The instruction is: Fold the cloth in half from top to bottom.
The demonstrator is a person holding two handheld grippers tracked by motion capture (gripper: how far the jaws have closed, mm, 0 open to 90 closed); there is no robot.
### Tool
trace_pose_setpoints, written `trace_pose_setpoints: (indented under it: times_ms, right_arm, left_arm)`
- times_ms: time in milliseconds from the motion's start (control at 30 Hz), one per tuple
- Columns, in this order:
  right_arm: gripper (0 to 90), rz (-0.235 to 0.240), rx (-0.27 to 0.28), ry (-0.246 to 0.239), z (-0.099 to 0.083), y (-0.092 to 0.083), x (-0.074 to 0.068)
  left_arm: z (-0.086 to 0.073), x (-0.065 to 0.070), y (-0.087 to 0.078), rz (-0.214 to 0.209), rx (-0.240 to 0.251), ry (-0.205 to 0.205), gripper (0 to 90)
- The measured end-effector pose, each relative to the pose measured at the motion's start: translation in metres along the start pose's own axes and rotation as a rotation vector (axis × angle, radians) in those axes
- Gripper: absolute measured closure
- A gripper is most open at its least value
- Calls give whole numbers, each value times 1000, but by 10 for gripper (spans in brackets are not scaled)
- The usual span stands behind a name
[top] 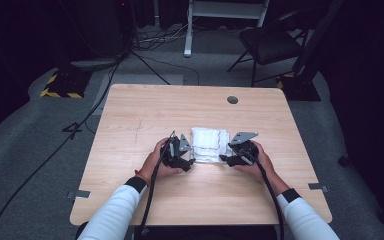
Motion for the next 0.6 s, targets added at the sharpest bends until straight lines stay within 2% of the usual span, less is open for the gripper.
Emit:
trace_pose_setpoints:
  times_ms: [100, 333, 433, 600]
  right_arm:
    - [355, -3, -11, -18, 1, -9, -2]
    - [353, -17, 9, -40, -4, -34, -4]
    - [353, -18, 14, -46, -9, -43, -4]
    - [353, -18, -10, -55, -17, -49, -6]
  left_arm:
    - [-1, -1, -6, -1, -14, -2, 219]
    - [-5, -1, -24, 13, -8, -18, 211]
    - [-8, 2, -28, -5, -21, -3, 212]
    - [-14, 7, -33, -4, -43, 21, 211]
Point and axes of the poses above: each handheld gripper's, and its own axes: y roughly forward along the jaws, z roughly out of its top, x roughly to its right, the point moved 1 cm from there along y, roughly forward along the jaws, and after that the axes turned 10 degrees about -x, right-handed, at the moved point
